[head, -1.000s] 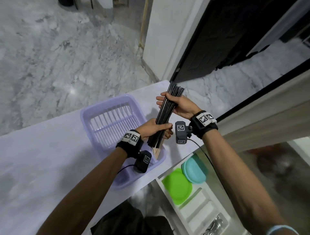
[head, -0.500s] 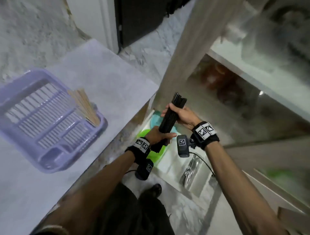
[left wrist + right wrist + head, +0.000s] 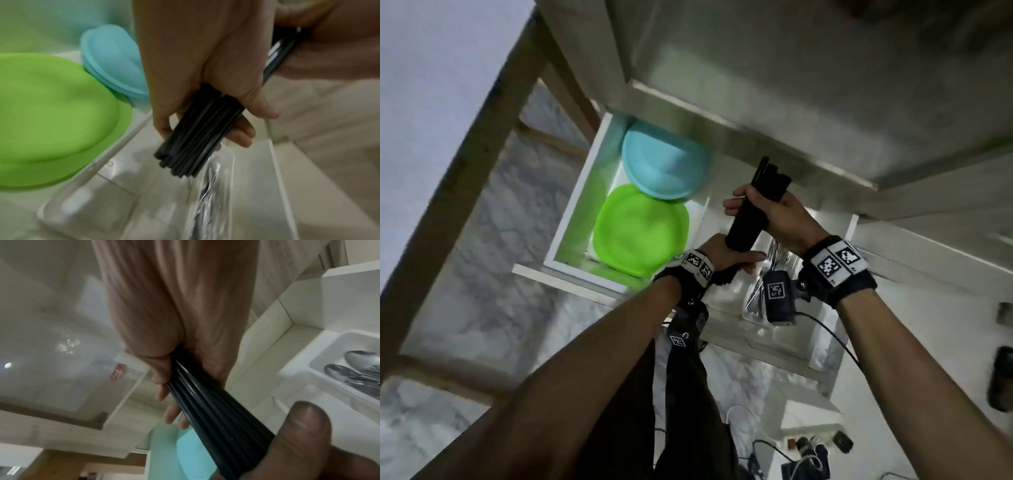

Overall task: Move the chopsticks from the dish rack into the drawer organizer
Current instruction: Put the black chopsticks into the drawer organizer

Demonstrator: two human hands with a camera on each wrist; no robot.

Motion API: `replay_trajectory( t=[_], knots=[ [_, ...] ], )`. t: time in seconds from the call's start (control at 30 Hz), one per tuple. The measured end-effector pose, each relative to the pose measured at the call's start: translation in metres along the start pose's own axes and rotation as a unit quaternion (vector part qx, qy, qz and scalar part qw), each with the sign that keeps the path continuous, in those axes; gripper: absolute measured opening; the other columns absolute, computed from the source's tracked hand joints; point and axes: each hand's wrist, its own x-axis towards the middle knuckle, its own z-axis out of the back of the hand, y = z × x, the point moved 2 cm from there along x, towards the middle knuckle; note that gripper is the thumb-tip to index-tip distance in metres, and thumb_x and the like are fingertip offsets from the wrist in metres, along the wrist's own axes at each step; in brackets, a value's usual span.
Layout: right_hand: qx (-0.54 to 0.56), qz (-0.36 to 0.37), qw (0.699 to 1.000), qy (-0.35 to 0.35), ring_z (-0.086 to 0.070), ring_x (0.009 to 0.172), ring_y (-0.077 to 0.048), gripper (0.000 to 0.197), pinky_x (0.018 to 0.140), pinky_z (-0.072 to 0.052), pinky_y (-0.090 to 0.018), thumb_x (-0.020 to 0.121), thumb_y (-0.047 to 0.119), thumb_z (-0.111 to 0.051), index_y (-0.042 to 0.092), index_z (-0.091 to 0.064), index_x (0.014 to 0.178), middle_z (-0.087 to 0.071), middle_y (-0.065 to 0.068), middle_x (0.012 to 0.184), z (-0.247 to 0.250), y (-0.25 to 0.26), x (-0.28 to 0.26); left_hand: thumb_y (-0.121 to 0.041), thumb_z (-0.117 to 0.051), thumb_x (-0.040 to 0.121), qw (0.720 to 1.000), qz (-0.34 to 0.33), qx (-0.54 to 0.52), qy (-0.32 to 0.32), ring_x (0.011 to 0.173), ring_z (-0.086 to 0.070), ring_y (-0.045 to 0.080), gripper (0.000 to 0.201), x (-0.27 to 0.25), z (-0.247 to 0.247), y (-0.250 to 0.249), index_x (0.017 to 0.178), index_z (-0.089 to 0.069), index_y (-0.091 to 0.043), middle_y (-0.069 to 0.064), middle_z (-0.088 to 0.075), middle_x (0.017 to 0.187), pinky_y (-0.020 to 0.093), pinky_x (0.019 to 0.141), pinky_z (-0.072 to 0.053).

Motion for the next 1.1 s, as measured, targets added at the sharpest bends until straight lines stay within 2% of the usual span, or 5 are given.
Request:
replay_trajectory(
  t=[0.13,0.47,0.63,0.87,1.1],
  knots=[
    [-0.045,-0.007,0.999,-0.006,-0.068,0.097,-0.029,0.020,0.090,-0.056,-0.032,0.103,0.017,-0.043,0.006,-0.060,0.101,-0.067,-0.022,0.106,0.030,-0.046,0.016,-0.052,-0.075,0.075,0.995,0.020,0.083,0.047,0.083,-0.072,0.018,0.042,0.055,-0.019,0.030,0.084,-0.076,-0.011,0.002,-0.076,0.083,0.029,0.085,-0.056],
    [0.055,-0.073,0.991,-0.102,-0.068,0.091,-0.028,0.022,0.079,-0.059,-0.030,0.100,0.016,-0.049,-0.001,-0.061,0.108,-0.068,-0.018,0.102,0.075,-0.121,0.051,-0.029,-0.073,0.084,0.986,0.022,0.167,0.014,0.098,-0.058,0.022,0.046,0.106,-0.031,0.046,0.120,-0.060,-0.004,0.008,-0.060,0.108,0.025,0.079,-0.041],
    [0.051,-0.164,0.972,-0.161,-0.067,0.097,-0.034,0.014,0.096,-0.052,-0.049,0.096,0.017,-0.058,0.009,-0.068,0.089,-0.071,-0.016,0.095,0.076,-0.158,0.070,-0.009,-0.059,0.091,0.963,0.067,0.250,0.070,0.121,-0.053,0.035,0.045,0.111,-0.037,0.058,0.132,-0.046,0.003,0.021,-0.052,0.133,0.033,0.090,-0.041],
    [-0.264,-0.211,0.917,-0.212,-0.058,0.115,-0.034,0.037,0.092,-0.048,-0.031,0.090,0.009,-0.057,-0.007,-0.055,0.123,-0.060,-0.021,0.125,0.075,-0.167,0.077,-0.001,-0.053,0.094,0.950,0.092,0.287,0.082,0.131,-0.047,0.032,0.055,0.115,-0.041,0.066,0.145,-0.033,0.002,0.021,-0.044,0.145,0.031,0.101,-0.040],
    [-0.305,-0.184,0.919,-0.171,-0.061,0.100,-0.030,0.028,0.068,-0.042,-0.025,0.081,-0.001,-0.054,-0.003,-0.056,0.109,-0.062,-0.019,0.110,0.078,-0.176,0.069,-0.002,-0.060,0.088,0.964,0.082,0.239,0.082,0.126,-0.052,0.031,0.062,0.107,-0.040,0.067,0.145,-0.036,-0.005,0.017,-0.050,0.141,0.039,0.105,-0.043]
  ],
)
